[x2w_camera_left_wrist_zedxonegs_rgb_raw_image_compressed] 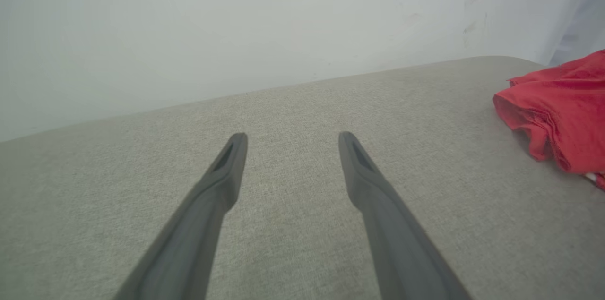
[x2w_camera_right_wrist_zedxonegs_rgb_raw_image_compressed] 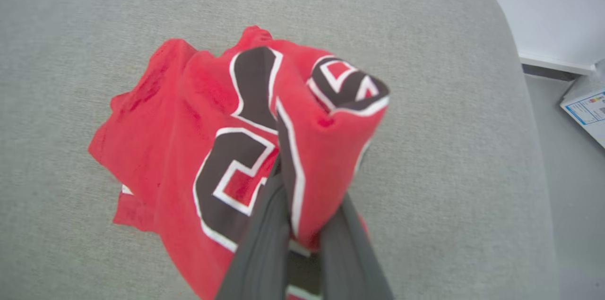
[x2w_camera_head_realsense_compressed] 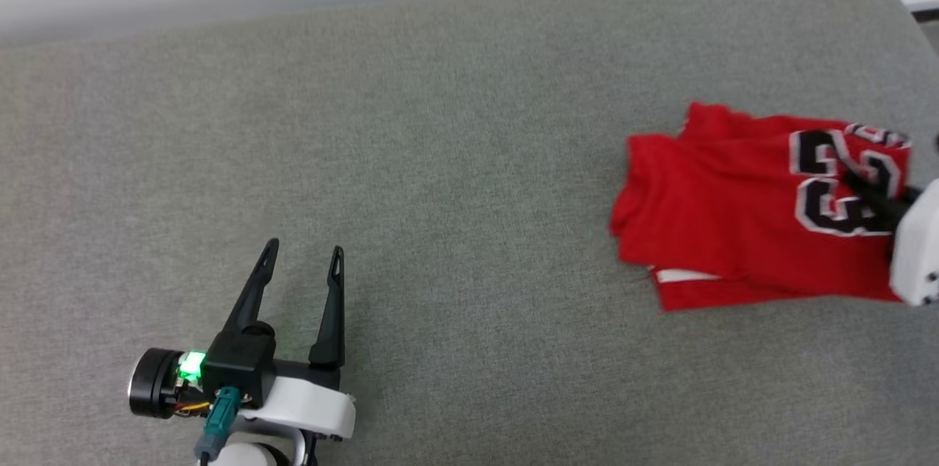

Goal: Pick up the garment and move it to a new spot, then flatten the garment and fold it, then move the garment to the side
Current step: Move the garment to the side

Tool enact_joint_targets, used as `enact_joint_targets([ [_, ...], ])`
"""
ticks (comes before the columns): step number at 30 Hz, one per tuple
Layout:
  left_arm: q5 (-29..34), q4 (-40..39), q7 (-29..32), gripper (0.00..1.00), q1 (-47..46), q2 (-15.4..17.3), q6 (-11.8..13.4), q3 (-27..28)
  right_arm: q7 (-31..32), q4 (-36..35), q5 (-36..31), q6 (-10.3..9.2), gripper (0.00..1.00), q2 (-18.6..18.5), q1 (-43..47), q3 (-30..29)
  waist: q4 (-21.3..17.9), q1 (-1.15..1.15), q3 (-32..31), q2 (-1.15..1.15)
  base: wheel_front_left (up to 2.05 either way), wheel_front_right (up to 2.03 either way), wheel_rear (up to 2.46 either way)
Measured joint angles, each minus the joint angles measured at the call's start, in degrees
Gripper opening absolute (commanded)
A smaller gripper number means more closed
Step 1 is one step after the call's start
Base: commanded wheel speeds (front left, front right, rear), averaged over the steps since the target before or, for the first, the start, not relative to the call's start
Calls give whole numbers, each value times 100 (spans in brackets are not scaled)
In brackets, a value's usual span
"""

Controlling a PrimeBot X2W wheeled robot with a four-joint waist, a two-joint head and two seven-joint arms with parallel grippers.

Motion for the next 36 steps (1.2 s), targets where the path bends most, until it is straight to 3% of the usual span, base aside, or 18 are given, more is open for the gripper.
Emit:
enact_joint_targets([
  [11, 44, -124, 0, 100, -450, 59, -54, -151, -48, 1257, -631, 0, 0, -686, -760, -688, 194, 1, 707, 0, 0, 0, 0],
  [26, 35, -252, 0, 100, -892, 65, -63, -301, -256, 2757, -1893, 1, 0, -698, -1618, -2040, 684, 0, 1416, 0, 0, 0, 0],
  [27, 33, -252, 0, 100, -901, 68, -55, -301, -232, 2846, -1957, 1, 18, -642, -1626, -2112, 702, 0, 1422, 0, 0, 0, 0],
  [28, 16, -249, 0, 100, -901, 69, -53, -300, -234, 2921, -2050, 1, 49, -583, -1627, -2189, 711, 0, 1421, 0, 0, 0, 0],
  [29, 4, -248, 0, 100, -901, 69, -51, -299, -244, 2984, -2151, 1, 100, -544, -1631, -2260, 716, 0, 1412, 0, 0, 0, 0],
  [36, -13, -190, 0, 100, -818, 70, 7, -278, -604, 3055, -2613, 1, 100, -277, -1583, -2708, 709, 0, 1130, 0, 0, 0, 0],
])
